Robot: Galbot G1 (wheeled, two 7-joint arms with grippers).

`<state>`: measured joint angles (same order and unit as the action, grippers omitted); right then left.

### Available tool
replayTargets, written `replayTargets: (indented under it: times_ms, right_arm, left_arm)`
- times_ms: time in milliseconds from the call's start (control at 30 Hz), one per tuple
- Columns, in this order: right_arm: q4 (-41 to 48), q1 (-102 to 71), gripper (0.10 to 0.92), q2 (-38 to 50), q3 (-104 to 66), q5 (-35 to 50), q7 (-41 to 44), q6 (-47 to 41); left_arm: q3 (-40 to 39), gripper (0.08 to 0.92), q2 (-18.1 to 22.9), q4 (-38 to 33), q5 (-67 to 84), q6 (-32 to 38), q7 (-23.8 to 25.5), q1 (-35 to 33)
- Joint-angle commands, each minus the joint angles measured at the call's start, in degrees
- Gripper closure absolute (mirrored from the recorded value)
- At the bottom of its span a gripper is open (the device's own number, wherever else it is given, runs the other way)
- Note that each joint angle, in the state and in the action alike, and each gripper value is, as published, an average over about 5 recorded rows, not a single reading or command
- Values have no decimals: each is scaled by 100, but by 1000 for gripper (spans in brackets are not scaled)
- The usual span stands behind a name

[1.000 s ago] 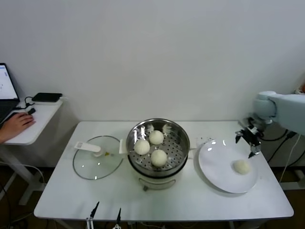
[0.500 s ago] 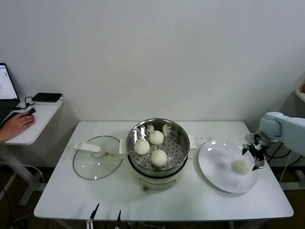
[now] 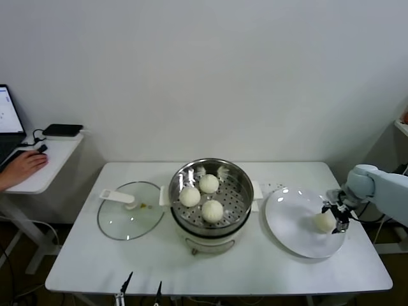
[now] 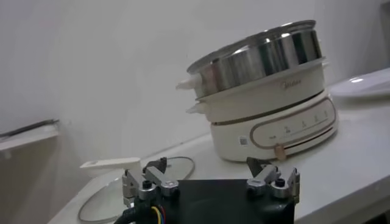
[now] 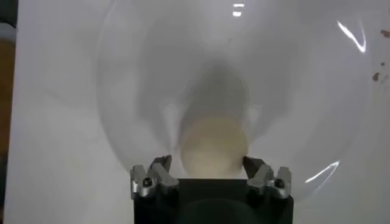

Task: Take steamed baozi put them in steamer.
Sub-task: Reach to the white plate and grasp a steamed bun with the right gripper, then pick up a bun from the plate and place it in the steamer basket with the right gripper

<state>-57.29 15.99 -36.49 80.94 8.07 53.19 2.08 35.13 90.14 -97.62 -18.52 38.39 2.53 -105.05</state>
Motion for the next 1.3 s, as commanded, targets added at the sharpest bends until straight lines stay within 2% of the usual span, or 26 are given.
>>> replayTargets:
  times_ms: [33, 133, 333, 533, 733, 1000, 1300]
  right_arm:
    - [61, -270, 334, 19, -302, -83, -170, 10]
    - [9, -156, 390, 33, -217, -59, -156, 19]
    - [-430, 661, 410, 124, 459, 254, -93, -38]
    - [-1398, 2853, 406, -80, 2456, 1504, -67, -317]
    - [-2406, 4599, 395, -583, 3459, 2660, -21, -810]
    - [-3398, 5504, 386, -1320, 3184, 3823, -286, -1565]
    - [-3463, 4784, 373, -1953, 2390, 4065, -809, -2038]
  left_arm:
    - [-14, 177, 12, -5, -9, 10, -5, -13]
    - [-21, 177, 14, -7, -14, 18, -5, -16]
    - [-21, 177, 16, -45, -12, 13, -2, -26]
    - [-30, 177, -4, -53, -5, 8, 3, -15]
    - [-79, 177, -38, -50, 17, 7, 4, 6]
    - [-182, 177, -86, -98, 15, 13, 10, -2]
    - [-167, 177, -106, -141, 25, 62, 1, -5]
